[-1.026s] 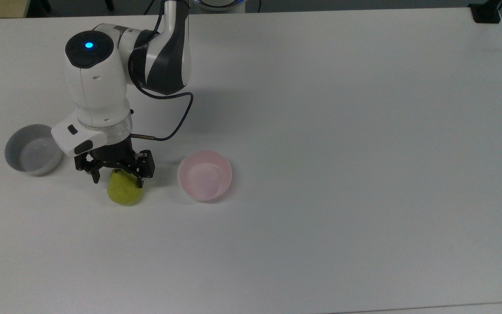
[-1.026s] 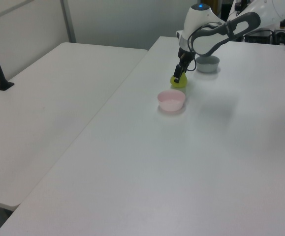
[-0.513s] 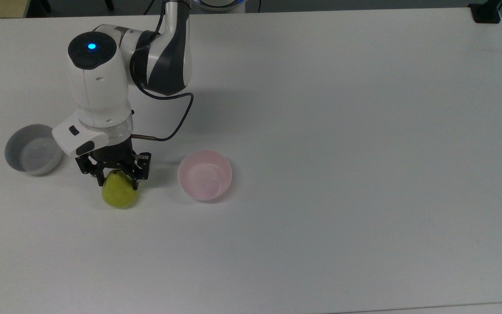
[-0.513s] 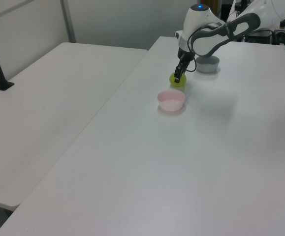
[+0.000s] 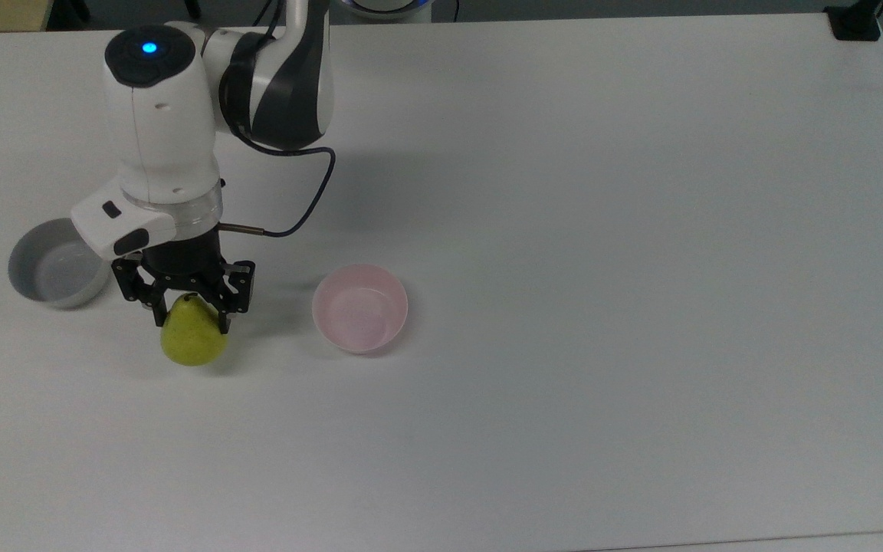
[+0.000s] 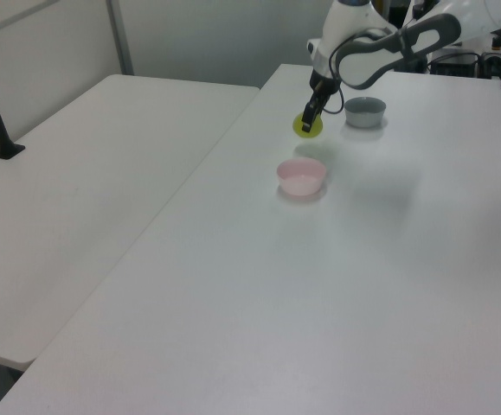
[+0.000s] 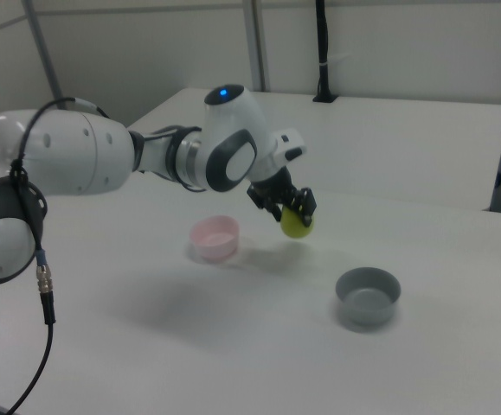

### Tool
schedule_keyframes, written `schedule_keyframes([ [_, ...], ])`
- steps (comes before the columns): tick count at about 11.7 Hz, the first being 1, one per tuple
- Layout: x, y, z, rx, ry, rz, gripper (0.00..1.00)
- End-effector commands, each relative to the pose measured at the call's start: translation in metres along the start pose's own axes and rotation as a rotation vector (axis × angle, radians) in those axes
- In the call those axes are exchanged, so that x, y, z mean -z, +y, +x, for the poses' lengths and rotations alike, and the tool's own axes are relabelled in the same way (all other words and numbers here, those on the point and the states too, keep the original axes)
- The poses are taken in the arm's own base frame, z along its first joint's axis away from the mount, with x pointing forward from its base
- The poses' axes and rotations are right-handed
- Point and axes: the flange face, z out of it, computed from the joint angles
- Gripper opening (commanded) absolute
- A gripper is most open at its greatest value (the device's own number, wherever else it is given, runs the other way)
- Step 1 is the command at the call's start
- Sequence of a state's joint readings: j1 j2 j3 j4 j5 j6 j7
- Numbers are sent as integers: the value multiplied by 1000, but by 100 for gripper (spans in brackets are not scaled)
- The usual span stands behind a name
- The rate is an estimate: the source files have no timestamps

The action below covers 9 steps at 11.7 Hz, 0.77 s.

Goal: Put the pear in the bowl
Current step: 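Carry the pear over the pink bowl and lower it inside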

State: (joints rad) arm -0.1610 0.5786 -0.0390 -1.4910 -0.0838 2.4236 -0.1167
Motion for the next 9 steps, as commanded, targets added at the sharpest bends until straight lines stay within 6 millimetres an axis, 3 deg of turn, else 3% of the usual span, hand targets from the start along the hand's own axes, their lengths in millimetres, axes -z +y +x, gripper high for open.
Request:
schedule_keyframes([
  [1,56,6,4,11,17,1,49],
  [3,85,2,9,12,40,6,49],
  [5,97,-11,8,25,19,17,50],
  [9,131,-89,8,80,-41,77,50],
])
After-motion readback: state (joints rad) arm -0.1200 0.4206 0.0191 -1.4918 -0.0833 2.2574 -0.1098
